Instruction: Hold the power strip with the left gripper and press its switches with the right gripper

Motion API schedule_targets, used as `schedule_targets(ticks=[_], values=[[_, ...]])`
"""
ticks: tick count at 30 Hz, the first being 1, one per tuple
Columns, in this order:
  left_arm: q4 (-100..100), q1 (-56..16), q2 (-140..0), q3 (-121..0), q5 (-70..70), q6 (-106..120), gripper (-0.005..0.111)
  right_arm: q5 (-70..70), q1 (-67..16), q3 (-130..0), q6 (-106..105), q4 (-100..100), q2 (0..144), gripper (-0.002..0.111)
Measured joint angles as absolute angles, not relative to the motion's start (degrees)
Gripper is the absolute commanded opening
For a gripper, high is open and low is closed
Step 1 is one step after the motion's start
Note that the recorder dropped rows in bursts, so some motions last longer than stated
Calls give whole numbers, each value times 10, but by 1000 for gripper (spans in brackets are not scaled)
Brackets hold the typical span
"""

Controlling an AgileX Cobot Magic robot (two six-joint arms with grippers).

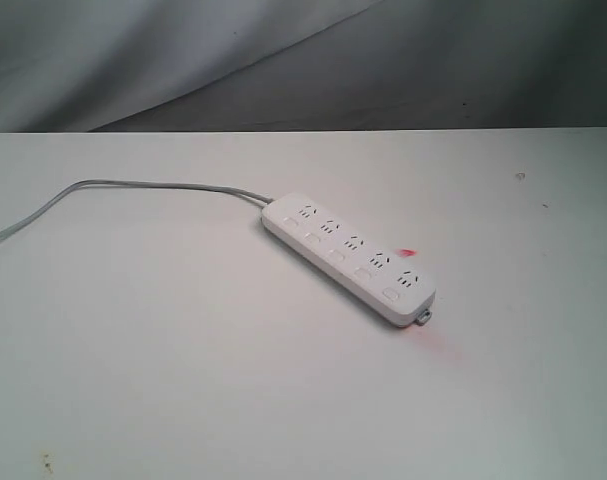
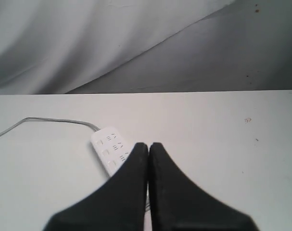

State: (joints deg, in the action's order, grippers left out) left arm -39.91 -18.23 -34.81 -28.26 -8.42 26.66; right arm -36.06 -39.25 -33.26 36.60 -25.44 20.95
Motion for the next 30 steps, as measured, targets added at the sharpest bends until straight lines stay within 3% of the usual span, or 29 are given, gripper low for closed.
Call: schedule_targets(ticks=[9,16,30], values=[[-399,-182,-160,-149,-46,263,0,-359,-392,-214,410,-295,84,0],[-399,-182,-55,-54,-31,263,0,-293,-392,-121,575,-431,50,0],[-398,-182,-2,-3,-46,263,0,-165,-392,-3,651,-536,47,0]])
